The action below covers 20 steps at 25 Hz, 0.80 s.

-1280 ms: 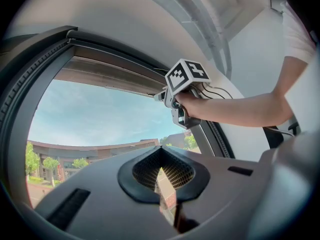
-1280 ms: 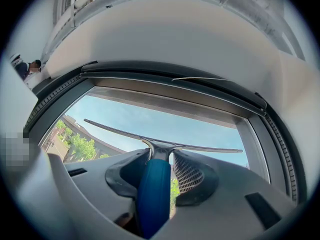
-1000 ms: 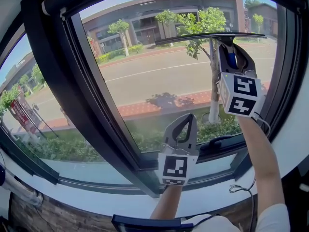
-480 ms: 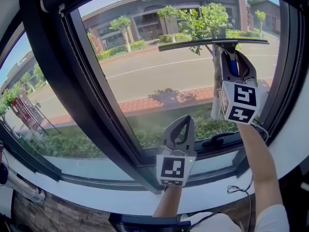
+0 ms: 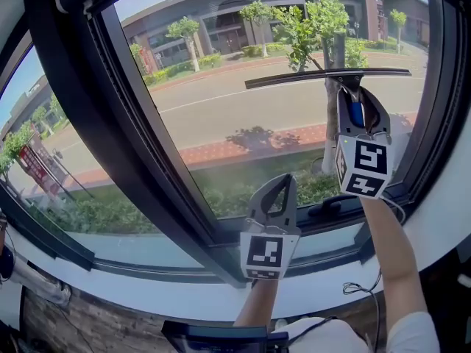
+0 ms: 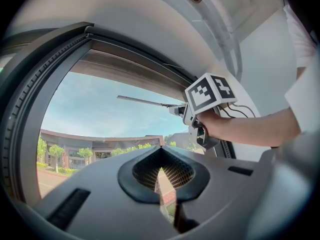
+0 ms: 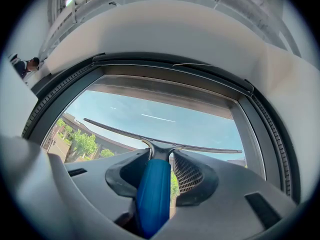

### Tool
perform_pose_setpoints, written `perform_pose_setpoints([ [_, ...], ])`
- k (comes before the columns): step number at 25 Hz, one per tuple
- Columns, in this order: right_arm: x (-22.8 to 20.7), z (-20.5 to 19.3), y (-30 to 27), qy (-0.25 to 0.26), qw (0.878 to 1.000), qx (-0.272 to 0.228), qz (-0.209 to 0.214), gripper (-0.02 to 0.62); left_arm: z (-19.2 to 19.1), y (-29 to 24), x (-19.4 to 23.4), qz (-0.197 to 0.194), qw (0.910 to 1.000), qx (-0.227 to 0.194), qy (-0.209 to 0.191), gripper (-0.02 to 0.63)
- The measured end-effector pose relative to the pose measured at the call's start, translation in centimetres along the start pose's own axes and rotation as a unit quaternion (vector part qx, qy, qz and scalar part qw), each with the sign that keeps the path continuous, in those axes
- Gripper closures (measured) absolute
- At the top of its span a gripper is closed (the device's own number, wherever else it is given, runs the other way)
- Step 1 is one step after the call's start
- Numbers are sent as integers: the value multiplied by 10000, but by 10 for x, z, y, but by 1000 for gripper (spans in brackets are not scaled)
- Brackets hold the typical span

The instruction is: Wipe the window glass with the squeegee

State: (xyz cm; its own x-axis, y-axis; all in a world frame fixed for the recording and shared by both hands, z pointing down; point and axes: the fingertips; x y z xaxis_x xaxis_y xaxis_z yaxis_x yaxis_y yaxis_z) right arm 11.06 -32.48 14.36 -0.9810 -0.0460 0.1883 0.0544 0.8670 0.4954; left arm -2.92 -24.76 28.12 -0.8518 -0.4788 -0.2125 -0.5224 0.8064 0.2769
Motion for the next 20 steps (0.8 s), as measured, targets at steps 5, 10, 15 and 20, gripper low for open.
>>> perform_pose_setpoints([
  [5, 3, -20, 12, -34, 9999, 132, -3, 446, -12, -1, -5, -35, 9999, 120, 70, 604],
  [10, 7, -33, 19, -60, 9998, 190, -3, 446, -21, 0, -5, -29, 9997, 226, 50, 604],
  [15, 11, -44, 26, -80, 9996, 275, 24, 446, -26, 0, -5, -4, 9996, 292, 59, 604],
  [20, 13, -62, 37, -30, 9992, 402, 57, 446, -32, 2, -6, 14, 9994, 343, 74, 604],
])
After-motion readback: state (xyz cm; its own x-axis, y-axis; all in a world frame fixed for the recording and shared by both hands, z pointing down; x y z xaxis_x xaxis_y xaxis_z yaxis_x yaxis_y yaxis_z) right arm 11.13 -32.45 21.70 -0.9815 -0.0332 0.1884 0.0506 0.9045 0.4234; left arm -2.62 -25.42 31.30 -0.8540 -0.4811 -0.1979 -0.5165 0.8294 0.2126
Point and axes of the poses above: the fingertips, and each gripper's own axes: y backward along the fingers, x to its left, z out of its top, and after that the axes turned 2 degrees about -x, right-handed
